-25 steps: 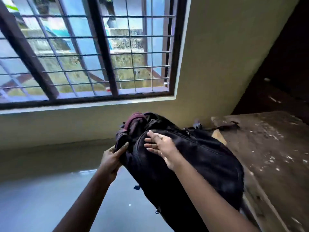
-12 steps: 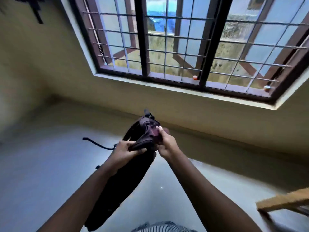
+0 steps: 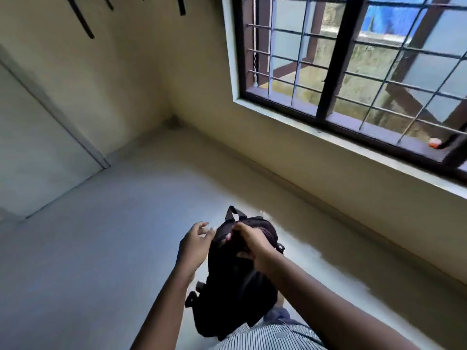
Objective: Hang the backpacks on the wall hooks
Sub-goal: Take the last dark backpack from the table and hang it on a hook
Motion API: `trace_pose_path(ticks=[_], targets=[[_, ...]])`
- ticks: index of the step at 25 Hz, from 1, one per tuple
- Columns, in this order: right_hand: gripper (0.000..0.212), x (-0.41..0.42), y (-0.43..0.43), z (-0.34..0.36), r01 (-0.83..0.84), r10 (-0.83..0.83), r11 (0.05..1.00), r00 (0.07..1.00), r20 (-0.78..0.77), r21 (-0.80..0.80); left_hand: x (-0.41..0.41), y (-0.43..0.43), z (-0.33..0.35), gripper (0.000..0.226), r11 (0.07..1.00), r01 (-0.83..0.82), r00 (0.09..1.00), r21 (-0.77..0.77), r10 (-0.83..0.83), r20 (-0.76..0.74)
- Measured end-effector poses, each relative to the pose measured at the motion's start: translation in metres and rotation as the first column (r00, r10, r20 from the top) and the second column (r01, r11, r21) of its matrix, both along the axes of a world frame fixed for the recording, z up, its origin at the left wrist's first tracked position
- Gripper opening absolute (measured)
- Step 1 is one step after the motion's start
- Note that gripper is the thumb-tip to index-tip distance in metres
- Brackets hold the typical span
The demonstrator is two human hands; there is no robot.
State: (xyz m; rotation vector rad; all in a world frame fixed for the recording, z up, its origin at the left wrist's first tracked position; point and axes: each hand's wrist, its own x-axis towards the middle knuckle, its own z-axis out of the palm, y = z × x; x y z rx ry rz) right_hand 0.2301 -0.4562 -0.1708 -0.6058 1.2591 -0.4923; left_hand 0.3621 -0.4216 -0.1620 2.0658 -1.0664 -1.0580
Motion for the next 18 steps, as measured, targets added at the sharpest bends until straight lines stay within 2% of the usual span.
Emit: trace_pose_path(ticks=[3,6,9,12,14,16,18], targets=[[0.025,-0.006,-0.052,0.014,-0.209,0.201,0.975,0.974,-0.107,-0.073,-0.005,-0.065,0.001,0.050,0.993,0.029,0.998,0.112,-0.036,0.057],[0.030,-0.003,-0.111,0.017,-0.345,0.314,0.929,0.927,-0.205,-0.136,0.002,-0.149,0.004,0.060,0.922,0.146,0.986,0.357,-0.165,0.021],[0.052,0.015,-0.168,0.022,-0.409,0.368,0.895,0.903,-0.221,-0.178,0.023,-0.205,-0.001,0.063,0.882,0.122,0.991,0.456,-0.134,-0.004],[0.036,0.039,-0.219,0.034,-0.411,0.375,0.886,0.907,-0.191,-0.214,0.048,-0.247,-0.011,0.067,0.931,-0.017,0.998,0.366,0.037,-0.048],[0.026,0.060,-0.258,0.044,-0.437,0.414,0.867,0.899,-0.145,-0.238,0.072,-0.287,-0.012,0.048,0.971,-0.098,0.987,0.220,0.124,-0.106],[0.025,0.081,-0.292,0.054,-0.450,0.438,0.850,0.892,-0.108,-0.274,0.094,-0.324,-0.007,0.032,0.982,-0.154,0.978,0.104,0.167,-0.123],[0.028,0.111,-0.335,0.060,-0.428,0.427,0.846,0.901,-0.077,-0.317,0.124,-0.360,-0.001,0.037,0.972,-0.231,0.968,-0.040,0.225,-0.109]])
